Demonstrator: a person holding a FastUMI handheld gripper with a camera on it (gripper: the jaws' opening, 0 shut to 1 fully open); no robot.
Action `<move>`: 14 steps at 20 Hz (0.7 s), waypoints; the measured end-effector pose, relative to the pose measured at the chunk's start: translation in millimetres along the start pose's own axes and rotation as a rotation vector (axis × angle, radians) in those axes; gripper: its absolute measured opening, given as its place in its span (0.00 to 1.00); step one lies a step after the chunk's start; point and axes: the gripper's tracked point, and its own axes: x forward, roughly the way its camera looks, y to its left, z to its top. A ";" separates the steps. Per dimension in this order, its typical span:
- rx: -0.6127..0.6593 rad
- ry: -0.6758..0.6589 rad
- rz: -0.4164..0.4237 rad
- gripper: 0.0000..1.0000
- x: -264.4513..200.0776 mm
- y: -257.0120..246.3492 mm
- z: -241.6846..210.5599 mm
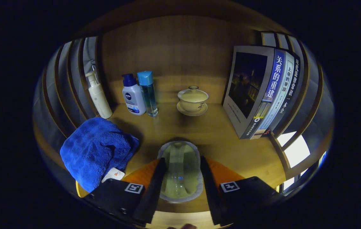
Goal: Pull open the drawer, take out the items inside it, and place them on the countertop above the cabinet.
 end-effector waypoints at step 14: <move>-0.073 -0.292 -0.080 0.98 -44.8 -6.9 49.5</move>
